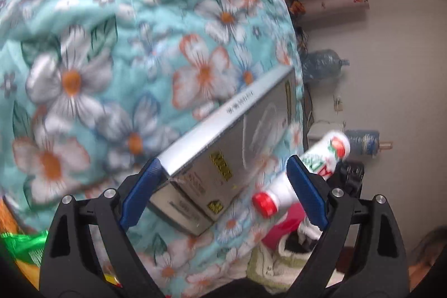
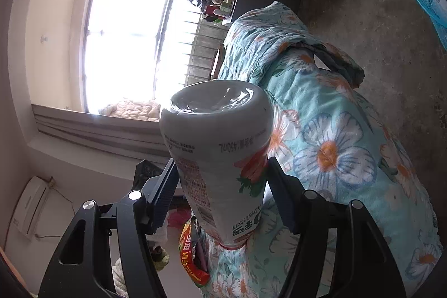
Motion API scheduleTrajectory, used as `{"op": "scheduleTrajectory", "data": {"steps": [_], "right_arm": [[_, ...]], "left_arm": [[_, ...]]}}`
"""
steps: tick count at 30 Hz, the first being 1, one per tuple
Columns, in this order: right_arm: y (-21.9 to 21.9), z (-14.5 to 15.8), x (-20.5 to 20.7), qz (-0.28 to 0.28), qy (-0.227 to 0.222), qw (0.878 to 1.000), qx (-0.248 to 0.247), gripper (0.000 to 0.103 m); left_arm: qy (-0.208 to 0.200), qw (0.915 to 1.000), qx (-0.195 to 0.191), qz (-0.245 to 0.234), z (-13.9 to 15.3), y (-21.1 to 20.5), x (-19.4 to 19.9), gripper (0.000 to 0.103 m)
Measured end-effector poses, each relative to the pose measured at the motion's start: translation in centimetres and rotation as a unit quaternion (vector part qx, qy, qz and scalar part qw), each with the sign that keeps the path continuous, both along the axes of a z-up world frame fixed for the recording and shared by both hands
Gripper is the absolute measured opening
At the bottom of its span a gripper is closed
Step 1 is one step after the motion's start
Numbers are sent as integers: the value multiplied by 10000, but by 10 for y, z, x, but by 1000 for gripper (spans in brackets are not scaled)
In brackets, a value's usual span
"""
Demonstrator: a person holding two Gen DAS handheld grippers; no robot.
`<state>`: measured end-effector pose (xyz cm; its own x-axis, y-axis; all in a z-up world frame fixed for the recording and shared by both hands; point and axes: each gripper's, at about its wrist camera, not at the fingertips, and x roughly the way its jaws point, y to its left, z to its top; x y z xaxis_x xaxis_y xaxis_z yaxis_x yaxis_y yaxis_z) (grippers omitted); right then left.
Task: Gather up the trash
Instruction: 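Grasp the grey charging-cable box with the left tool while the right tool holds the bottle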
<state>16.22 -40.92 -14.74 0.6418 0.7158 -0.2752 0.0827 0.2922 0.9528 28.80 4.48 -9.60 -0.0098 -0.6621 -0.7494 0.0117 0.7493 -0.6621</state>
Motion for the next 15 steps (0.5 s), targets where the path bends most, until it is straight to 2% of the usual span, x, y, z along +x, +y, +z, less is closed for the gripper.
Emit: {"op": "scheduleTrajectory", "data": {"steps": [2,4,6,8,10,15], "right_arm": [[0,2,4,58,33,10000,-4,62],[0,6,5,98,27,9999,-47,62],[1,14,3,124,-44,9998,-115,62],[1,23,-2,171,-154,9997,-114,62],[2,34,-8,260,-259,9993,-33,62],[-2,63,-28,597,-401,9974,-77,62]], "left_arm": [[21,9997,111,-223,2,-7,-24,87],[-135,9992,315,-224,10,-9,-42,87],[-627,9956,664,-193,25,-12,-52,87],[-1230,9876,920,-314,42,-20,-59,87],[-1574,9804,1103,-428,52,-30,-61,87],[-1893,9735,1049,-741,68,-56,-68,87]]}}
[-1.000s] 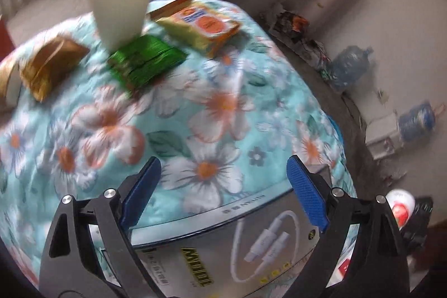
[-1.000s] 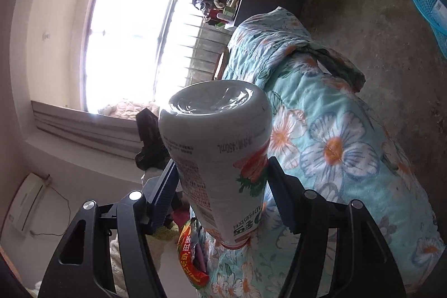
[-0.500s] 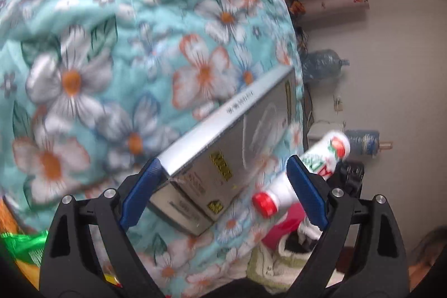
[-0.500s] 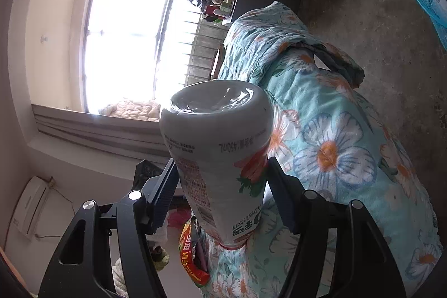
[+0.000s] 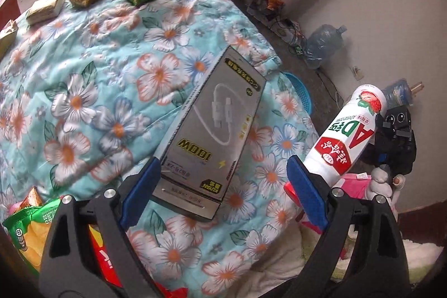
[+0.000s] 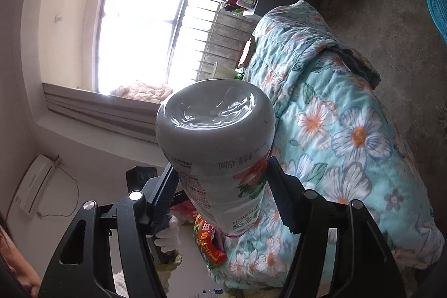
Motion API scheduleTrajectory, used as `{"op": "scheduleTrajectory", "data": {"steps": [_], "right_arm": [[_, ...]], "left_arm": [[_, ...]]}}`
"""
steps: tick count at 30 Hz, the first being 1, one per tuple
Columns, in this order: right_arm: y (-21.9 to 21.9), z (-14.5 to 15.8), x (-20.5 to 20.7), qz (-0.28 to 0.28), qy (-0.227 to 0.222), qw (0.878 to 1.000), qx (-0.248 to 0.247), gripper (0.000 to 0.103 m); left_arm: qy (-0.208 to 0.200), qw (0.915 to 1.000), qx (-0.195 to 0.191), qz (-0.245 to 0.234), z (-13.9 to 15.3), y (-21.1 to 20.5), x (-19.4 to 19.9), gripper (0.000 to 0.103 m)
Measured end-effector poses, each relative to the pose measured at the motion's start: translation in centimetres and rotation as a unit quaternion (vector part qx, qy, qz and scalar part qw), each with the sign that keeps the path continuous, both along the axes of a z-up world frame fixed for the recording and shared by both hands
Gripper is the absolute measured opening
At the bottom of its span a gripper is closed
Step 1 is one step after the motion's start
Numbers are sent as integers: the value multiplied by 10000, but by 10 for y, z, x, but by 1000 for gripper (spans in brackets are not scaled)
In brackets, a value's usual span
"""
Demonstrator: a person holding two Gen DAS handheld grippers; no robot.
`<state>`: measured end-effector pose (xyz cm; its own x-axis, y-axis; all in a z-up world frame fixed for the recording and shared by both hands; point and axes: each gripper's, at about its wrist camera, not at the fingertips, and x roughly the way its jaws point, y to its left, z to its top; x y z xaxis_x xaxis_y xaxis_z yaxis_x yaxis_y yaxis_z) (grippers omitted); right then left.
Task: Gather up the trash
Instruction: 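Grasp the grey charging-cable box with the left tool while the right tool holds the bottle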
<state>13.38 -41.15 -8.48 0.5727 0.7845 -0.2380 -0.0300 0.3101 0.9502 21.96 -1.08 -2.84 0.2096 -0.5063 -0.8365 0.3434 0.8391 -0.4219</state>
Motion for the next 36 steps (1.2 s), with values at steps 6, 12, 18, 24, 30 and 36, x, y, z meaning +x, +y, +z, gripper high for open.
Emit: {"op": "scheduleTrajectory", "data": {"steps": [6,12,18,24,30,36], "right_arm": [[-3,2,-20,890,477,9941,-395,62],[0,-31,3,797,1078,9807,-1423,63],[31,-39,26,618,939,9743,-1954,63],[31,-39,21,285,830,9775,-1919,63],[14,-40,17,147,841,9832,-1612,63],[11,-44,18,188,845,9851,-1486,63]], "left_arm": [[-279,9994,72,-192,-1,-6,-13,87],[-661,9970,386,-86,-7,-13,-12,87],[-1163,9872,999,-443,-5,-51,0,87],[-1270,9748,1636,-828,-25,-93,31,87],[-1133,9660,2104,-990,-46,-117,57,87],[-943,9660,2170,-1039,-57,-126,68,87]]}}
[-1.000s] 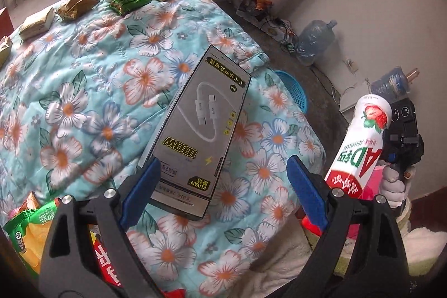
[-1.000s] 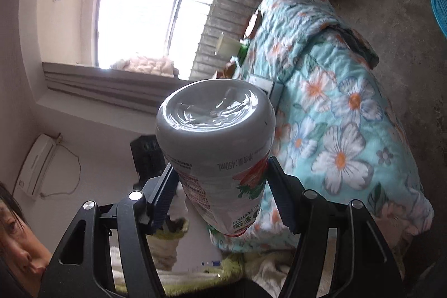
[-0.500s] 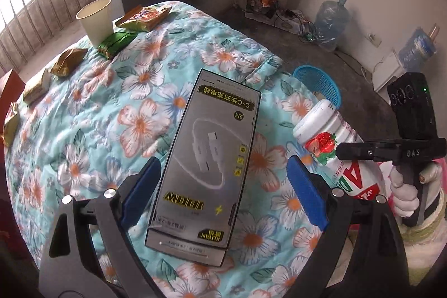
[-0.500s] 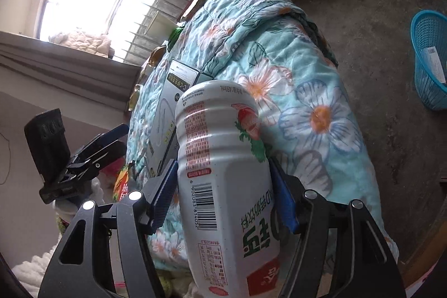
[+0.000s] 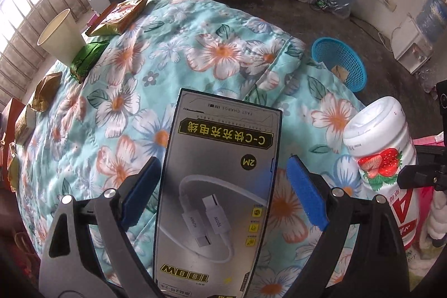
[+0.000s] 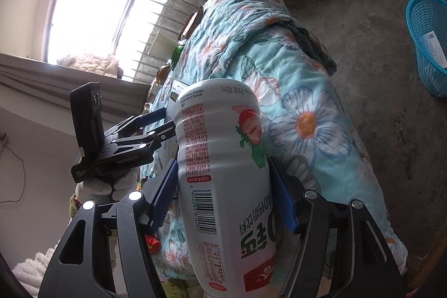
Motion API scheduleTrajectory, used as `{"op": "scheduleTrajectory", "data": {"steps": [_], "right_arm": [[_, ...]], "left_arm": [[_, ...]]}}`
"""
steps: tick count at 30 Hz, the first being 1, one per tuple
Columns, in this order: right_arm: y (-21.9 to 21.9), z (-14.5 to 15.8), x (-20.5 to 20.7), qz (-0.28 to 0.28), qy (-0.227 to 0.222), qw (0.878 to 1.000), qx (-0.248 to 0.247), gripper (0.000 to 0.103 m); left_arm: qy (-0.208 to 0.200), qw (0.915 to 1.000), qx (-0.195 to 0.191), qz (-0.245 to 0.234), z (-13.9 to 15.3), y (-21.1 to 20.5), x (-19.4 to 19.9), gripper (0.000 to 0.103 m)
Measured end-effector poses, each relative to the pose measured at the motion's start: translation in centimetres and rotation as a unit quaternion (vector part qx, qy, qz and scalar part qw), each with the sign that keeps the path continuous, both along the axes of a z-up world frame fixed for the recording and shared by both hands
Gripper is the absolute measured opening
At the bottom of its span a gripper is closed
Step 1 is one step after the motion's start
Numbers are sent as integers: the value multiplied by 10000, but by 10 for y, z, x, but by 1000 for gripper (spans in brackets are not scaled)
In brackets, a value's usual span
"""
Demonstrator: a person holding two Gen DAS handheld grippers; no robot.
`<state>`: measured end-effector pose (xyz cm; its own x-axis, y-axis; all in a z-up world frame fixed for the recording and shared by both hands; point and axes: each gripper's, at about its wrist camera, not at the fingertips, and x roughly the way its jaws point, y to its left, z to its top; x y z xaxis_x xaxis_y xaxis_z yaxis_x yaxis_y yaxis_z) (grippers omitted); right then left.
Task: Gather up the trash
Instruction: 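Grasp the grey charging-cable box with the left tool while the right tool holds the bottle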
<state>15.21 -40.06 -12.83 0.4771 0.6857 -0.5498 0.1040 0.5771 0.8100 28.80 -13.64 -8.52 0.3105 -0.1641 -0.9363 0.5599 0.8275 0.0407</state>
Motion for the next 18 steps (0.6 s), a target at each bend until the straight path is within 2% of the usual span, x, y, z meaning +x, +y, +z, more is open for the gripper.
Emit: {"op": "scheduleTrajectory", "data": {"steps": [11,13,18], "right_arm": [[0,0,4,-45,54,10000,-6,63],[0,2,5,-45,64,10000,-40,63],[1,3,11,-12,131,9998,-133,63]], "left_arm": [[96,9997,203,107,-17,-14,20,87],[92,9997,196,111,-17,-14,21,84],[-18,9998,190,109,-12,-13,17,84]]}}
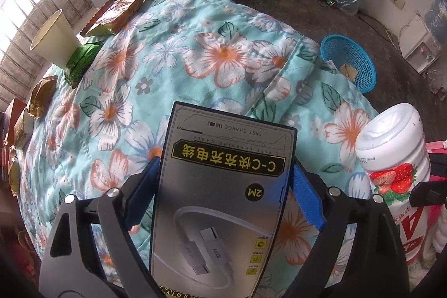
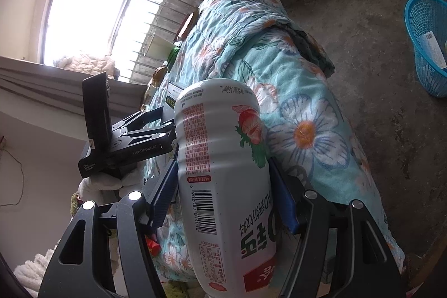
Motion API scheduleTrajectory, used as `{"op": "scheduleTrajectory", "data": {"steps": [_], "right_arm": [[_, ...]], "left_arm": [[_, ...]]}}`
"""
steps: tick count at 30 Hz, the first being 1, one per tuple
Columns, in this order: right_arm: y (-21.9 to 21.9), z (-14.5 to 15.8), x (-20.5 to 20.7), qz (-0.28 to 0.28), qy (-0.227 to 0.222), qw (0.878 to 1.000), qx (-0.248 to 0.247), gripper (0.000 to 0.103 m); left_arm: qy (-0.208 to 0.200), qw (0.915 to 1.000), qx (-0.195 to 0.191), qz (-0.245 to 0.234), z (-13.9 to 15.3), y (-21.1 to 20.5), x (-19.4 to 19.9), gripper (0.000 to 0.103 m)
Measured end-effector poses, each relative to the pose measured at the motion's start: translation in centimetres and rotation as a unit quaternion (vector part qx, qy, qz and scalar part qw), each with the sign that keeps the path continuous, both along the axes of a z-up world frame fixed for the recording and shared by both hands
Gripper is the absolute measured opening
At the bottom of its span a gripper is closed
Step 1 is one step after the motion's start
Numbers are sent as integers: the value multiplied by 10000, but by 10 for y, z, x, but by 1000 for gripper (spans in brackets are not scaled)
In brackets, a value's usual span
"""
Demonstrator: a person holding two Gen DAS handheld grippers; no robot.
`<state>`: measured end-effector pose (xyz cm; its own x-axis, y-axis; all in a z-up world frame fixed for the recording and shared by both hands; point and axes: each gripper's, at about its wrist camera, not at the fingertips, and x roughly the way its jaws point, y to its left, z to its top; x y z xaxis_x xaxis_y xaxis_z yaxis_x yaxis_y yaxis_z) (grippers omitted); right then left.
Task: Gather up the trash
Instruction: 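Grasp the grey charging-cable box with the left tool while the right tool holds the bottle, then carry the cable box and white bottle over the wastebasket and open both tools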
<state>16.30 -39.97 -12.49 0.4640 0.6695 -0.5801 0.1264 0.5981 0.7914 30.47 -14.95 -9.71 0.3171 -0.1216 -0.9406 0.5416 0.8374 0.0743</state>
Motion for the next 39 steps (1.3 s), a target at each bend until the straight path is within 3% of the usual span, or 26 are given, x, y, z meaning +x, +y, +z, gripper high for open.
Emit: {"op": "scheduleTrajectory", "data": {"steps": [11,16,20,27,39], "right_arm": [[12,5,14,232,154,9979,-582,70],[25,10,19,493,126,9921,-1143,70],[29,15,14,448,10,9898,-1351,63],[22,33,-8,-49,-401,9927,-1135,63],[9,65,-41,-535,-1107,9900,-693,62]], "left_arm": [[-444,9987,-174,-203,30,6,-28,83],[-613,9976,-227,-241,42,8,-40,83],[-801,9960,-338,-196,56,14,-49,83],[-1165,9911,-637,-63,82,30,-72,83],[-1982,9732,-1151,180,135,58,-116,83]]}}
